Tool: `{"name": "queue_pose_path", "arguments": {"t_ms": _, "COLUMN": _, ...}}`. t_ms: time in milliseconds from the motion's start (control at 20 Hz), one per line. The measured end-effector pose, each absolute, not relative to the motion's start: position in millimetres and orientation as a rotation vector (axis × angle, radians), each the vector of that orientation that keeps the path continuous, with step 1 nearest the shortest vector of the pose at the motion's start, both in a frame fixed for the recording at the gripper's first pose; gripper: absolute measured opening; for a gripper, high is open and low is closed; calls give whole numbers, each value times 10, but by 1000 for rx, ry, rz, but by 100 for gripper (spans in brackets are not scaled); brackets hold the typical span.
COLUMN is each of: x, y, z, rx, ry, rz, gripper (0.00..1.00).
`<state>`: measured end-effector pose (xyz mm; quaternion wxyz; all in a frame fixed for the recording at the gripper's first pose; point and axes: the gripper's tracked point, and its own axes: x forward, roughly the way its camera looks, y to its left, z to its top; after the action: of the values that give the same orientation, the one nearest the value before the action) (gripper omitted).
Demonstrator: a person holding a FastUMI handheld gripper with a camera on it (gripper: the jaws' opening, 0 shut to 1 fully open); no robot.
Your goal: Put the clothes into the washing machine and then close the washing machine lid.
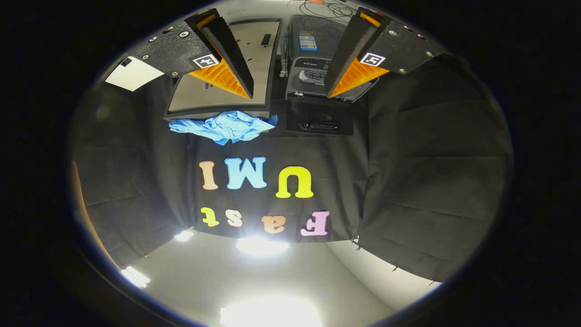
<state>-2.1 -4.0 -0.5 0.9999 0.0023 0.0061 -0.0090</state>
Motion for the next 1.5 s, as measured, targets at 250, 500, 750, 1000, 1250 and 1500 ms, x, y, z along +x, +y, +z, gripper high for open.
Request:
{"name": "queue_pose_path", "arguments": {"t_ms": 250, "x": -9, "y": -24, "z": -19, "rx": 6, "ry": 20, "rz": -16, "gripper": 97}}
{"name": "queue_pose_path", "arguments": {"t_ms": 500, "x": 28, "y": -16, "z": -50, "rx": 5, "ry": 32, "rz": -25, "gripper": 97}}
{"name": "queue_pose_path", "arguments": {"t_ms": 750, "x": 90, "y": -41, "z": -84, "rx": -2, "ry": 42, "rz": -47, "gripper": 97}}
{"name": "queue_pose_path", "arguments": {"t_ms": 1000, "x": 155, "y": -84, "z": -140, "rx": 1, "ry": 60, "rz": -83, "gripper": 97}}
{"name": "queue_pose_path", "arguments": {"t_ms": 1250, "x": 232, "y": -70, "z": -148, "rx": 5, "ry": 74, "rz": -116, "gripper": 97}}
{"name": "queue_pose_path", "arguments": {"t_ms": 1500, "x": 354, "y": -132, "z": -167, "rx": 0, "ry": 105, "rz": -167, "gripper": 97}}
